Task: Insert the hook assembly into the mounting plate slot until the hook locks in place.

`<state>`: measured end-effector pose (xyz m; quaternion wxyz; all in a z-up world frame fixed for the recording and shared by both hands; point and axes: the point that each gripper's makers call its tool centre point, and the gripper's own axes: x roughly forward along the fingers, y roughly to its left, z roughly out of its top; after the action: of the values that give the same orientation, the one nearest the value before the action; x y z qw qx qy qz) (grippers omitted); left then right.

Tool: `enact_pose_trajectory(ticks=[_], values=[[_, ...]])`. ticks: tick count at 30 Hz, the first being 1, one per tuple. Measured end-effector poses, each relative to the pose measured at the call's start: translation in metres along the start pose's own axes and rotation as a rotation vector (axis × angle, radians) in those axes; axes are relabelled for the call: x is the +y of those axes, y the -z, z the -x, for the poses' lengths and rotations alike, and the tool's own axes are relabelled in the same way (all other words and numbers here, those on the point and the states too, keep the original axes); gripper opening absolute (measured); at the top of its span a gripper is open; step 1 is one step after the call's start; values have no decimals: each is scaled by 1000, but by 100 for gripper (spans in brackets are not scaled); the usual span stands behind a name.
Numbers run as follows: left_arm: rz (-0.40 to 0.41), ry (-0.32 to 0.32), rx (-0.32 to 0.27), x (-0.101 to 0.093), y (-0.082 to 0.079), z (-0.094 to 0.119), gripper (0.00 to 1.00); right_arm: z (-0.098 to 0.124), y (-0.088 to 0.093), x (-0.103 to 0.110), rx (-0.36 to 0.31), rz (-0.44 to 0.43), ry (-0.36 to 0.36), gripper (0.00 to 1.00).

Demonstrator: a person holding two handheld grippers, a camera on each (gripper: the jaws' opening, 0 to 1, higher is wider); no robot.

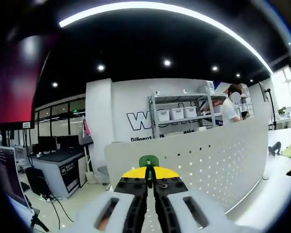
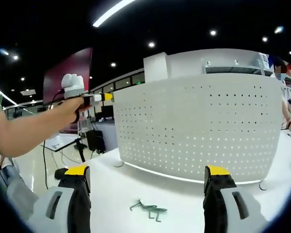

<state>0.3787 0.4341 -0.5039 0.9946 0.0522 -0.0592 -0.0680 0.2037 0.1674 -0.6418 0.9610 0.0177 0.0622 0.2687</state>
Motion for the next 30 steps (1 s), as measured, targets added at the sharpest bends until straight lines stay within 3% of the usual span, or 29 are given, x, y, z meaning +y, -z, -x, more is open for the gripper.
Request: enact_pose_trajectory(ticks=[12, 30], values=[[-10, -49, 25, 13, 10, -28, 3, -6, 3, -7, 13, -21, 6, 99], [-52, -66, 22, 14, 12, -42, 3, -5, 11, -12, 37, -31, 13, 97]])
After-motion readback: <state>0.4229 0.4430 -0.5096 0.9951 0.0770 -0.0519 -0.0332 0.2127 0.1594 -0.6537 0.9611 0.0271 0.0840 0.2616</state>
